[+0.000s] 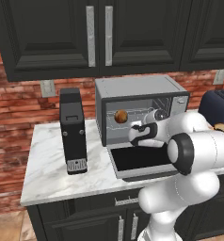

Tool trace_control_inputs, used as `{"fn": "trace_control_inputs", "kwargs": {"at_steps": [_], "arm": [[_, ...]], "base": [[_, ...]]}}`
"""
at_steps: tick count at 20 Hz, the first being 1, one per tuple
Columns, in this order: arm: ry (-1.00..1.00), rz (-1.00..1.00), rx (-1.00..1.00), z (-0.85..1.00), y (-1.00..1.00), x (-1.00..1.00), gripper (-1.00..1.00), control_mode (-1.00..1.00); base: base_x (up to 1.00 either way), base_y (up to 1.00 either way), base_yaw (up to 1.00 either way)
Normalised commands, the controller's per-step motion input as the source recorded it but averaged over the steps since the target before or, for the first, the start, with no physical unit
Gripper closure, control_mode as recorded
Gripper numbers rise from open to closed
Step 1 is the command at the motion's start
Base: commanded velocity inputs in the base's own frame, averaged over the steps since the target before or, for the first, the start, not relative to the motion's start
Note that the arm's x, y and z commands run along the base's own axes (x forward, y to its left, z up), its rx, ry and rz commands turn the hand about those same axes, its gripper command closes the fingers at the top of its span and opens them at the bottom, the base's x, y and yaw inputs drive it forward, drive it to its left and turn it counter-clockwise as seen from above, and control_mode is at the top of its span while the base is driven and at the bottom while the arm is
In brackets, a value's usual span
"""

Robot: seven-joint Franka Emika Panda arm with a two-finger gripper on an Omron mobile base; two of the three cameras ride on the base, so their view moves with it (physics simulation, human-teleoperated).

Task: Pick up the heated bread from the toaster oven and place it in the bowl. Then move the bread bowl to the dining counter.

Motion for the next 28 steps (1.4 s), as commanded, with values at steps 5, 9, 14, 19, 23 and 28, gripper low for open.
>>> {"fn": "trace_control_inputs", "kwargs": {"at_steps": [5,9,14,19,23,28], "arm": [[0.11,0.00,0.00,-0.03,0.00,0.00,-1.00,-1.00],[0.13,0.00,0.00,-0.03,0.00,0.00,-1.00,-1.00],[-0.03,0.00,0.00,0.10,0.00,0.00,-1.00,-1.00],[-0.15,0.00,0.00,0.24,0.00,-0.01,-1.00,-1.00],[-0.04,0.00,0.00,0.00,0.00,0.10,-1.00,-1.00],[0.00,0.00,0.00,-0.13,0.00,0.16,-1.00,-1.00]], "base": [[0.00,0.00,0.00],[0.00,0.00,0.00],[0.00,0.00,0.00],[0.00,0.00,0.00],[0.00,0.00,0.00],[0.00,0.00,0.00]]}}
